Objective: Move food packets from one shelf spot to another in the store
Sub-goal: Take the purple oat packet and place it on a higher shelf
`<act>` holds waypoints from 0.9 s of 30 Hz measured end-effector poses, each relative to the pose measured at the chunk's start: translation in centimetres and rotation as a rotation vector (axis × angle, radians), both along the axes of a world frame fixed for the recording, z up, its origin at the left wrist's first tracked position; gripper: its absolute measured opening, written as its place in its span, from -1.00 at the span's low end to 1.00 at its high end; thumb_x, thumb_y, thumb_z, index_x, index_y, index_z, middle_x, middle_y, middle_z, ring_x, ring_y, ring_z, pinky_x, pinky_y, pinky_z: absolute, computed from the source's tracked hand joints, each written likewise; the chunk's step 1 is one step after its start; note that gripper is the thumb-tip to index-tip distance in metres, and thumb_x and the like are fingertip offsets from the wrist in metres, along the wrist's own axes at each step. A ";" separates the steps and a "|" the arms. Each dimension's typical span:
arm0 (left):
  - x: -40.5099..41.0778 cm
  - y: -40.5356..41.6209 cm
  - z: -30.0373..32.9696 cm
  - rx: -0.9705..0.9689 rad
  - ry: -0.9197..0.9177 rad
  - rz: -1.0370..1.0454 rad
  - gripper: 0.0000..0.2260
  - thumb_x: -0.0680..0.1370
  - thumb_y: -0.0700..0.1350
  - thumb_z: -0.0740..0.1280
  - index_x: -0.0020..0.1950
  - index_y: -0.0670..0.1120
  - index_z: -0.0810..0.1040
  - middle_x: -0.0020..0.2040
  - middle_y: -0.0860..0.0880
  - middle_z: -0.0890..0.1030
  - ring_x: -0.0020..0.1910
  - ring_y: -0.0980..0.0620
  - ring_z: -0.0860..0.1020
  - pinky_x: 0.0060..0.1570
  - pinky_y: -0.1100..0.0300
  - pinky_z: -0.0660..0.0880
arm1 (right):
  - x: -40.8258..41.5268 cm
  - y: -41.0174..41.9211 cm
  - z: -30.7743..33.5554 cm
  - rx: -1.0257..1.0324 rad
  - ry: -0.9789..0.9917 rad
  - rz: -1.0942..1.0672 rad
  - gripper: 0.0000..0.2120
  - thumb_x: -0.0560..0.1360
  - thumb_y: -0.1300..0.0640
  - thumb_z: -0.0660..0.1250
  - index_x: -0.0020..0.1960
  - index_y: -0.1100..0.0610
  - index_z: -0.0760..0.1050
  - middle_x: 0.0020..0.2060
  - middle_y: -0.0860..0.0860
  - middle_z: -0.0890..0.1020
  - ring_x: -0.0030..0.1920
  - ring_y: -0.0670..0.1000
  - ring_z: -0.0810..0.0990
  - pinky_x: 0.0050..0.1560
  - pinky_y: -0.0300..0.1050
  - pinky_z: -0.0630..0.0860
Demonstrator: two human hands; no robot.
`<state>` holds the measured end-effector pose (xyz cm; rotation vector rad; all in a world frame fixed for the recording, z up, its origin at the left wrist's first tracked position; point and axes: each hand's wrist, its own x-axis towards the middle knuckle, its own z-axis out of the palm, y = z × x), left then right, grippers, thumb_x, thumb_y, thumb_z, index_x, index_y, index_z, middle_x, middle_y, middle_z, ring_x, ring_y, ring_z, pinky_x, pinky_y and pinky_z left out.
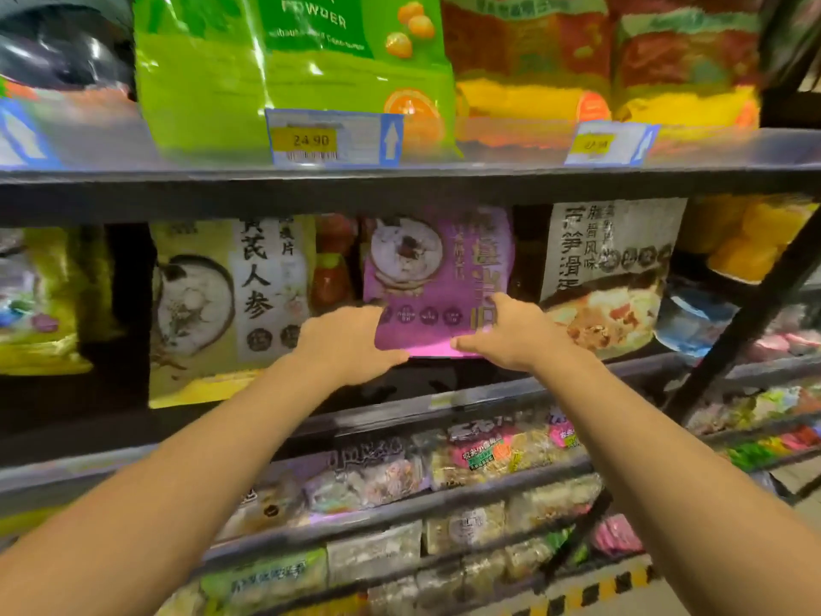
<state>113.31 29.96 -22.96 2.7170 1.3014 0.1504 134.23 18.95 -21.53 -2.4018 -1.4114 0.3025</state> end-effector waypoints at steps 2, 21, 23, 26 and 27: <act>0.3 -0.5 -0.9 0.036 0.016 0.040 -0.25 0.49 0.45 0.29 0.57 0.07 0.30 0.45 -0.04 0.50 0.37 -0.17 0.53 0.17 -0.08 0.51 | 1.0 -0.2 -0.9 0.018 -0.014 0.033 -0.17 0.43 -0.31 0.50 0.53 0.09 0.34 0.40 0.12 0.56 0.36 0.20 0.54 0.27 0.07 0.51; 6.0 5.3 -6.5 -0.083 -0.122 0.267 0.06 0.39 0.60 0.21 0.68 -0.05 0.11 0.63 -0.12 0.28 0.53 -0.20 0.35 0.46 -0.09 0.37 | 8.9 7.4 -9.1 0.157 0.272 0.034 -0.22 0.52 -0.41 0.30 0.45 0.20 0.50 0.33 0.19 0.59 0.33 0.22 0.53 0.34 -0.08 0.43; 7.0 6.8 -6.4 -0.104 -0.170 0.294 0.11 0.35 0.59 0.28 0.67 -0.07 0.10 0.62 -0.11 0.30 0.52 -0.17 0.37 0.38 -0.01 0.44 | 9.5 8.6 -9.0 0.188 0.390 0.064 -0.39 0.58 -0.26 0.35 0.45 0.12 0.49 0.20 0.03 0.66 0.18 0.10 0.60 0.14 -0.34 0.42; 8.2 8.6 -6.7 -0.064 -0.222 0.269 -0.01 0.36 0.51 0.38 0.55 -0.14 0.30 0.45 -0.12 0.48 0.34 -0.14 0.51 0.01 0.10 0.44 | 10.5 10.3 -9.0 0.182 0.480 0.077 -0.38 0.52 -0.17 0.48 0.43 0.14 0.43 0.20 0.04 0.63 0.22 0.08 0.59 0.23 -0.22 0.48; 8.5 9.0 -6.8 -0.057 -0.234 0.267 -0.03 0.36 0.49 0.41 0.54 -0.13 0.32 0.45 -0.12 0.47 0.34 -0.13 0.51 0.00 0.09 0.43 | 10.8 10.8 -9.2 0.181 0.470 0.070 -0.28 0.48 -0.19 0.51 0.46 0.18 0.38 0.28 0.08 0.60 0.31 0.12 0.56 0.34 -0.09 0.49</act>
